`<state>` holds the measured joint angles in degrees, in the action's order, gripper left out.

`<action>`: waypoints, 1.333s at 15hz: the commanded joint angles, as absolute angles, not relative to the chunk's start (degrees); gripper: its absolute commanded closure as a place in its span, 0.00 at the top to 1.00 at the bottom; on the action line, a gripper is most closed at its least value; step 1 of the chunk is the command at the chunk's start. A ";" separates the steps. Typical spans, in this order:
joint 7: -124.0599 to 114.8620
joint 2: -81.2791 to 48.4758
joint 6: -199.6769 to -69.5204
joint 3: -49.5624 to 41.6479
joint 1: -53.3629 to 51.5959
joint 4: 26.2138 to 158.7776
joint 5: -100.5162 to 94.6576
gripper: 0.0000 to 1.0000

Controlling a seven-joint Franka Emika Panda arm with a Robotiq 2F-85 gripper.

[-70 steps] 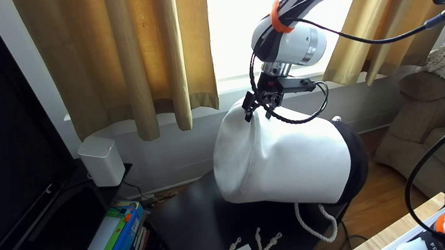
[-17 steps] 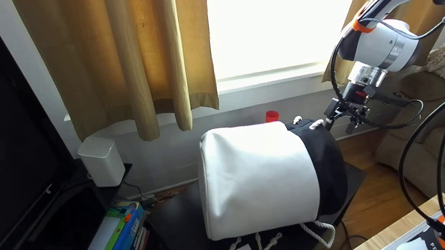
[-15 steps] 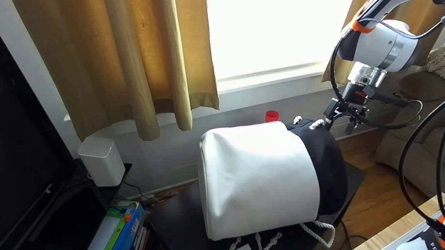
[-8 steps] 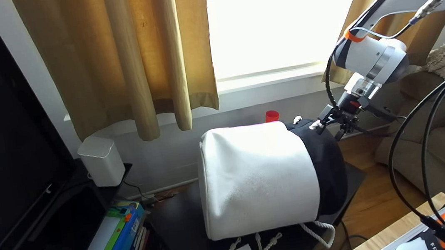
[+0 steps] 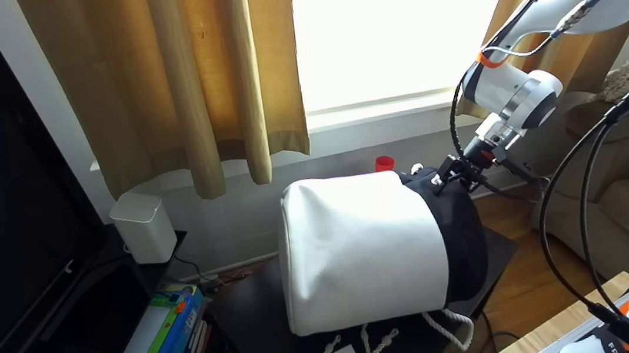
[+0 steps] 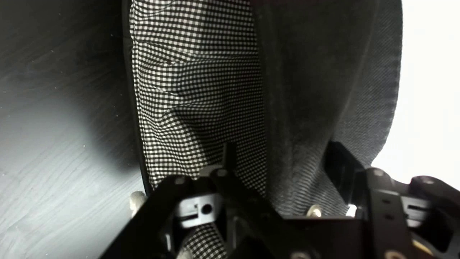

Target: Turn the white bag upright

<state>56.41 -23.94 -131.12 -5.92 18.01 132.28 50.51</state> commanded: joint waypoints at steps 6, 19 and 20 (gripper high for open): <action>53.90 -19.10 -130.90 -6.40 15.61 133.41 47.41 0.00; 31.28 -3.81 -133.81 -6.42 10.42 137.94 29.40 0.01; 28.75 -2.48 -133.73 -6.38 10.21 138.00 27.32 0.01</action>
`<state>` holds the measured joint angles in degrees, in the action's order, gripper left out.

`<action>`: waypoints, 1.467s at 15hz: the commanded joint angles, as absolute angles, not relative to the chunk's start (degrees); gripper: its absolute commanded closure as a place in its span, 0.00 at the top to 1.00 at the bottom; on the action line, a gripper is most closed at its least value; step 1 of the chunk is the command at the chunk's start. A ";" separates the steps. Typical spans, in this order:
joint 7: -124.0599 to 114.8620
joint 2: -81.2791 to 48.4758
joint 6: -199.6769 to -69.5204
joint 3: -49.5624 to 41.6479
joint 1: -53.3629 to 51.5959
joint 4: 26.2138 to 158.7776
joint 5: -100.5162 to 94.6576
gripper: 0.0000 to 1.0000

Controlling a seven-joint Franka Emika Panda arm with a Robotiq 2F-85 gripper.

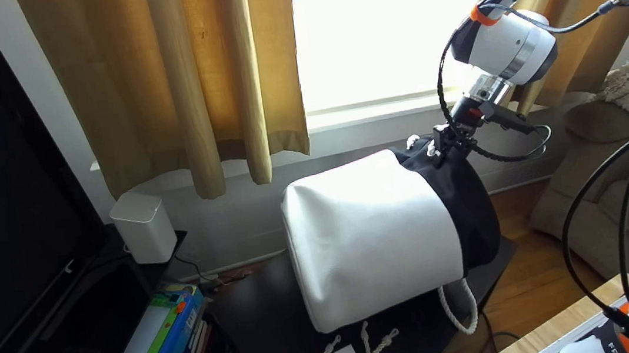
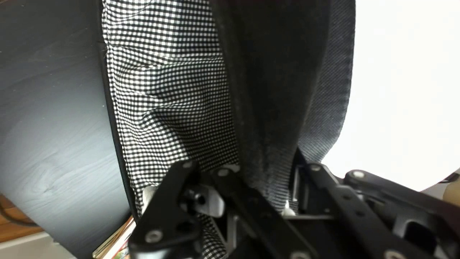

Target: Turn the white bag upright

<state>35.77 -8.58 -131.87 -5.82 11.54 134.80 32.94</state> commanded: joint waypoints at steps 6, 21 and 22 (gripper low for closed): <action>13.32 4.37 -132.80 -6.07 8.49 138.10 14.05 0.01; -14.68 9.74 -119.46 0.37 4.68 134.28 -13.86 0.01; -16.19 9.49 -120.04 0.90 4.52 134.30 -15.99 0.01</action>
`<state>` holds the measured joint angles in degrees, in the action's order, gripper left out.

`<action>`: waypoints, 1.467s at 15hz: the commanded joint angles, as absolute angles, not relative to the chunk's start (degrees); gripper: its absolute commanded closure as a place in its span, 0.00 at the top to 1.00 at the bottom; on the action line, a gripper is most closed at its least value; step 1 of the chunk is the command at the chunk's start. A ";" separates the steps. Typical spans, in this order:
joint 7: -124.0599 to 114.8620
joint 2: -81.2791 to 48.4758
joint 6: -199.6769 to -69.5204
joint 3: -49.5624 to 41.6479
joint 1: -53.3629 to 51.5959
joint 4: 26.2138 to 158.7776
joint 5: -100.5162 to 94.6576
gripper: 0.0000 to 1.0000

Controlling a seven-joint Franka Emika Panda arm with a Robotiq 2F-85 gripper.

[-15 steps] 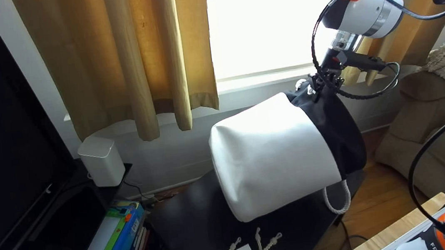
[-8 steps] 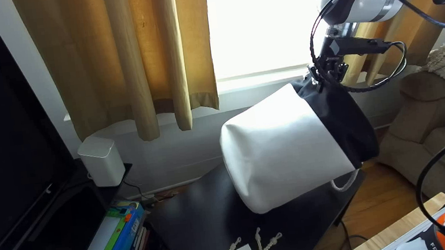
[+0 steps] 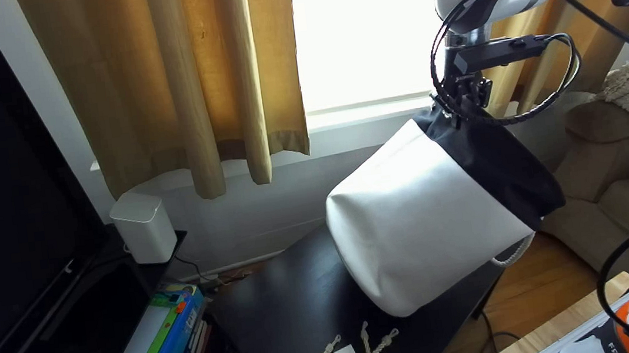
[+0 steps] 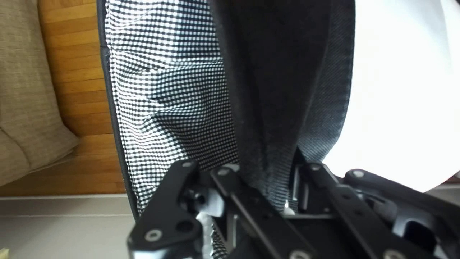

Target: Turn the white bag upright

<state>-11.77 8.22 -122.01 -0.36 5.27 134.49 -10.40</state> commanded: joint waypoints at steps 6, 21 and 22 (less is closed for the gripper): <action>-15.30 8.15 -121.61 0.76 3.98 134.08 -15.43 0.04; -27.97 6.17 -115.62 8.37 -2.49 135.09 -34.33 0.01; -29.09 5.50 -116.20 8.53 -2.90 135.38 -34.35 0.01</action>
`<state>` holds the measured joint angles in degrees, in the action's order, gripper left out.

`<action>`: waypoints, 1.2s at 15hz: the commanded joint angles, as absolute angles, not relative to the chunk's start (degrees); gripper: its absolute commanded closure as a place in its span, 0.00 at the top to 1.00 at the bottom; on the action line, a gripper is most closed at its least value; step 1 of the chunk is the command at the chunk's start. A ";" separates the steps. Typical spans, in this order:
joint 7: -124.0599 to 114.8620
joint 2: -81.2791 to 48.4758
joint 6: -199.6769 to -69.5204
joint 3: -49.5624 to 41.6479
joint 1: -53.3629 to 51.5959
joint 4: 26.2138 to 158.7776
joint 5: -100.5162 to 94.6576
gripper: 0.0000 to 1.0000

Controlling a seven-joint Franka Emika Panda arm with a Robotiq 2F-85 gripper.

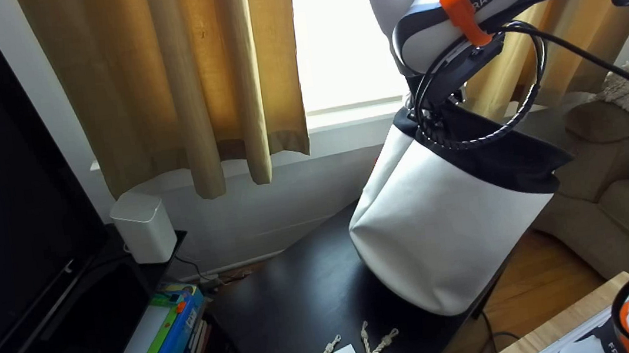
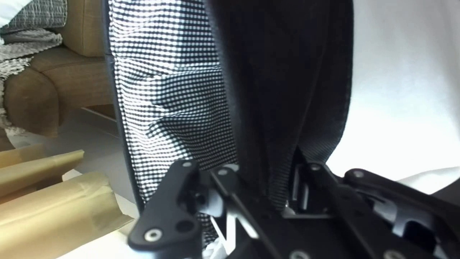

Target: Turn the white bag upright

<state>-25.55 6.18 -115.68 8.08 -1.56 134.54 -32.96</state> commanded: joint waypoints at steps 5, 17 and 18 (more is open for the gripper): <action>-34.20 3.47 -116.14 8.93 -4.58 135.29 -36.92 0.01; -36.84 2.20 -135.46 7.72 -4.87 136.35 -28.77 0.90; -35.87 2.47 -137.27 7.60 -4.88 136.63 -27.07 0.99</action>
